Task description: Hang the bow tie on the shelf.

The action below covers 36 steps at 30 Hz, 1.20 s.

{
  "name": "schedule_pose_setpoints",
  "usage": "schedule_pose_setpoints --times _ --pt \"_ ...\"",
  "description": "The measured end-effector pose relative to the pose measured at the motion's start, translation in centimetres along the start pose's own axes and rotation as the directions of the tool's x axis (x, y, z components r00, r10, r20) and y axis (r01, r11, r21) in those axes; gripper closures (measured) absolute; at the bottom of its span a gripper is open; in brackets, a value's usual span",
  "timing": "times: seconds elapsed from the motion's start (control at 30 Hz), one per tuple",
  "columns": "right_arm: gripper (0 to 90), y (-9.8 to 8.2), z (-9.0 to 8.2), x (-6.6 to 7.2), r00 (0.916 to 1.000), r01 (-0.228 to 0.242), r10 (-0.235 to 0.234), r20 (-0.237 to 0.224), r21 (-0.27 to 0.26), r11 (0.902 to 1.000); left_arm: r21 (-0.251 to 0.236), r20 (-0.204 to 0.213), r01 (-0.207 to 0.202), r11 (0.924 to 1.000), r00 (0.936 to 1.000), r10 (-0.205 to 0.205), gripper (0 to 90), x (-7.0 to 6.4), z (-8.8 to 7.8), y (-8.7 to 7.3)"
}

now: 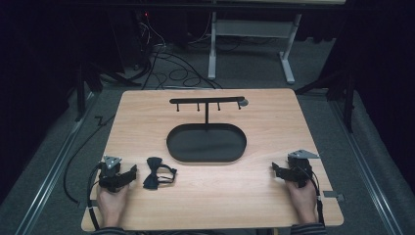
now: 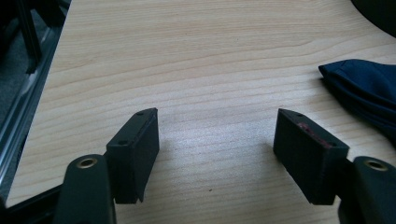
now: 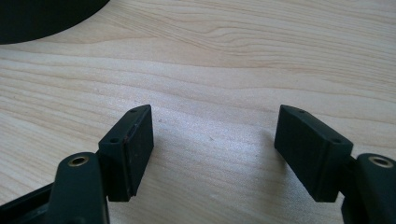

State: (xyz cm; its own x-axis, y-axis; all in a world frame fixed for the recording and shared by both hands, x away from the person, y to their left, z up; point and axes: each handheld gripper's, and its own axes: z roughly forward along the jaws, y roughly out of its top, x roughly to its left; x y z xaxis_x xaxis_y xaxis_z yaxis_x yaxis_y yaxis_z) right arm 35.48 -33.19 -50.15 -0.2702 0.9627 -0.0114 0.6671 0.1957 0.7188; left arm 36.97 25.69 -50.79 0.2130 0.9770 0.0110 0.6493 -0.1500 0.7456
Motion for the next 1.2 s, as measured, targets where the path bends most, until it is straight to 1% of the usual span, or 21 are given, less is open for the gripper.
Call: schedule_pose_setpoints --times 0.07,0.1,0.17,0.27,0.3,0.33,0.4,0.5,0.53,0.57,0.6,0.63,0.67,0.8,0.83,0.87,0.93,1.03,1.07,1.1,1.2 --pt "29.5 0.0 0.0 0.0 1.0000 -0.001 0.001 -0.001 -0.002 1.0000 -0.002 0.002 -0.001 1.0000 1.0000 0.001 32.7 0.0 0.0 0.0" --pt "29.6 0.0 0.0 0.0 1.0000 -0.001 0.001 -0.001 -0.001 1.0000 -0.015 0.016 0.007 0.9999 0.9998 -0.007 33.1 0.0 -0.2 0.2" --pt "29.5 0.0 0.0 0.0 1.0000 -0.001 0.001 -0.001 -0.001 1.0000 -0.031 0.024 0.006 0.9995 0.9997 -0.005 33.4 -0.2 -0.6 0.4" --pt "29.6 0.0 0.0 0.0 1.0000 0.000 0.000 0.000 0.000 1.0000 -0.055 0.062 0.007 0.9985 0.9981 -0.003 33.7 -0.4 -1.2 0.9" --pt "29.6 0.0 0.0 0.0 1.0000 0.000 0.000 0.000 0.000 1.0000 -0.055 0.062 0.007 0.9985 0.9981 -0.003 34.4 -0.4 -1.2 0.9" --pt "29.5 0.0 0.0 0.0 1.0000 0.000 0.000 0.000 -0.002 1.0000 -0.062 0.082 0.005 0.9981 0.9966 0.000 34.5 -0.7 -1.5 1.1" --pt "29.5 0.0 0.0 0.0 1.0000 0.000 0.000 0.000 0.000 1.0000 -0.063 0.088 0.005 0.9980 0.9961 0.001 34.9 -0.8 -1.7 1.2" --pt "29.6 0.0 0.0 0.0 1.0000 -0.002 0.002 -0.001 -0.004 1.0000 -0.064 0.129 0.000 0.9980 0.9916 0.008 36.5 -1.2 -2.3 1.5" --pt "29.6 0.0 0.0 0.0 1.0000 0.000 0.000 -0.001 -0.004 1.0000 -0.064 0.129 0.000 0.9980 0.9916 0.008 37.0 -1.2 -2.3 1.5" --pt "29.6 0.0 0.0 0.0 1.0000 -0.002 0.002 -0.001 -0.004 1.0000 -0.075 0.143 -0.017 0.9971 0.9893 0.027 38.6 -1.4 -2.6 1.6" --pt "29.5 0.0 0.0 0.0 1.0000 -0.002 0.002 -0.001 -0.004 1.0000 -0.075 0.143 -0.017 0.9971 0.9893 0.027 39.3 -1.4 -2.6 1.6" --pt "29.5 0.0 0.0 0.0 1.0000 -0.002 0.002 -0.001 -0.004 1.0000 -0.078 0.156 -0.023 0.9967 0.9871 0.035 39.4 -1.6 -2.8 1.6" --pt "29.5 0.0 0.0 0.0 1.0000 -0.002 0.002 -0.002 -0.004 1.0000 -0.079 0.156 -0.050 0.9956 0.9859 0.061 39.6 -1.9 -3.1 1.8" --pt "29.4 0.0 0.0 0.0 1.0000 -0.002 0.002 -0.002 -0.004 1.0000 -0.076 0.170 -0.074 0.9943 0.9816 0.086 40.4 -2.3 -3.6 2.0" --pt "29.4 0.0 0.0 0.0 1.0000 -0.002 0.002 -0.002 -0.004 1.0000 -0.076 0.179 -0.088 0.9932 0.9786 0.101 40.4 -2.5 -3.9 2.1" --pt "29.5 0.0 0.0 0.0 1.0000 -0.002 0.002 -0.002 -0.004 1.0000 -0.082 0.189 -0.107 0.9908 0.9744 0.121 45.4 -2.9 -4.3 2.2" --pt "29.5 0.0 0.0 0.0 1.0000 -0.003 0.003 -0.002 -0.004 1.0000 -0.089 0.205 -0.115 0.9893 0.9698 0.132 46.2 -3.3 -4.6 2.2" --pt "29.5 0.0 0.0 0.0 1.0000 -0.003 0.003 -0.002 -0.005 1.0000 -0.096 0.223 -0.138 0.9857 0.9621 0.157 45.8 -4.0 -4.8 2.4" --pt "29.5 0.0 0.0 0.0 1.0000 -0.001 0.001 -0.002 -0.004 1.0000 -0.096 0.233 -0.148 0.9843 0.9581 0.167 45.3 -4.3 -4.8 2.5" --pt "29.5 0.0 0.0 0.0 1.0000 -0.002 0.002 -0.002 -0.004 1.0000 -0.096 0.233 -0.148 0.9843 0.9581 0.167 44.6 -4.3 -4.8 2.5" --pt "29.5 0.0 0.0 0.0 1.0000 -0.003 0.003 -0.003 -0.004 1.0000 -0.097 0.253 -0.179 0.9789 0.9469 0.199 43.3 -5.2 -4.6 2.8"
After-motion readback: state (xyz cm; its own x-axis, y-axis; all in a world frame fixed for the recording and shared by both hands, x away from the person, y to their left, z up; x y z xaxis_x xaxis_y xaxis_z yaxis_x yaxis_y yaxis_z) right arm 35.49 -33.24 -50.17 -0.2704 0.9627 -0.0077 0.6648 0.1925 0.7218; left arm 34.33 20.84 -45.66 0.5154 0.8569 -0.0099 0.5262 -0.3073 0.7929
